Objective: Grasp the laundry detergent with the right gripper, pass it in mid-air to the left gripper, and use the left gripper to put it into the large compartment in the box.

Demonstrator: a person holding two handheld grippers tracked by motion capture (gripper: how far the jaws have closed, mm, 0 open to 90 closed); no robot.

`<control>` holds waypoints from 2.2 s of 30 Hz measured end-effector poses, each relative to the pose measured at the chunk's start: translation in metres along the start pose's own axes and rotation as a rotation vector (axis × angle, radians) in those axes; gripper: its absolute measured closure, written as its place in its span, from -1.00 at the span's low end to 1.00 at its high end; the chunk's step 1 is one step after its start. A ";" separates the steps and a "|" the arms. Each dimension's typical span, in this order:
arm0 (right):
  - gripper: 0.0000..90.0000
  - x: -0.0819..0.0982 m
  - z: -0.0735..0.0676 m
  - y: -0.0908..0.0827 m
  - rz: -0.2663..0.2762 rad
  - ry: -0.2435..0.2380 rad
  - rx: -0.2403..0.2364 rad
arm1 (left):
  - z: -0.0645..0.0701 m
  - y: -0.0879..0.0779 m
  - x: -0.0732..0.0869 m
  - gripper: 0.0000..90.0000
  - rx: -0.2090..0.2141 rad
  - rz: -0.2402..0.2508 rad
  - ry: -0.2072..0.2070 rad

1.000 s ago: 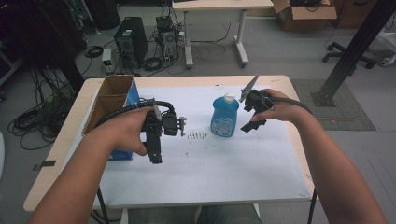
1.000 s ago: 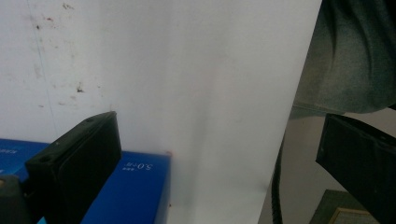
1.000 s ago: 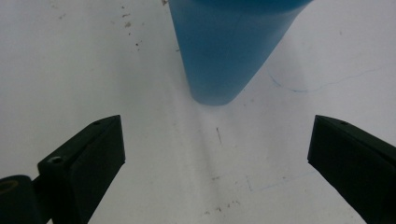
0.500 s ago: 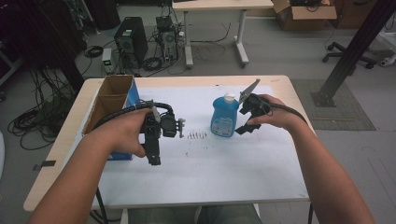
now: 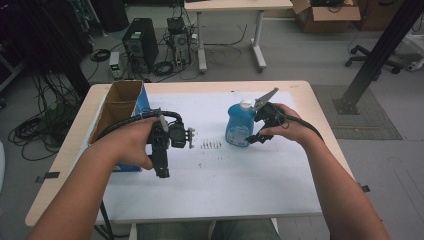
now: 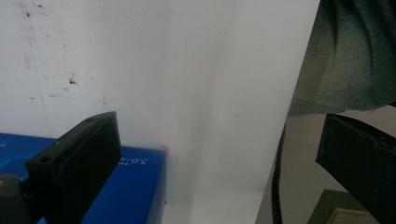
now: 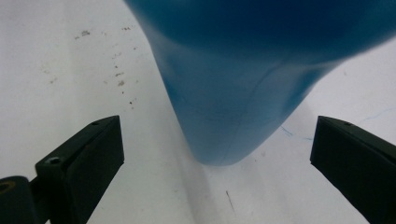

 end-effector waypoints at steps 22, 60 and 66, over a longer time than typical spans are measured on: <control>-0.95 -0.007 -0.003 0.010 0.212 0.038 -0.003 | 0.002 0.001 0.001 -0.99 -0.001 0.005 -0.006; -0.56 -0.013 0.001 0.022 0.390 0.110 0.072 | 0.003 0.008 0.007 -0.99 0.004 0.005 -0.018; -0.50 -0.013 0.001 0.021 0.399 0.113 0.075 | 0.004 0.008 0.007 -0.99 0.007 0.004 -0.022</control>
Point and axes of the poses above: each handheld gripper's, and its own axes: y roughly forward along the jaws, x roughly out of its underside, z roughly to its right, the point moved 8 cm from there along y, roughly forward along the jaws, and after that the axes turned 11 degrees about y, right-handed, at the moved point
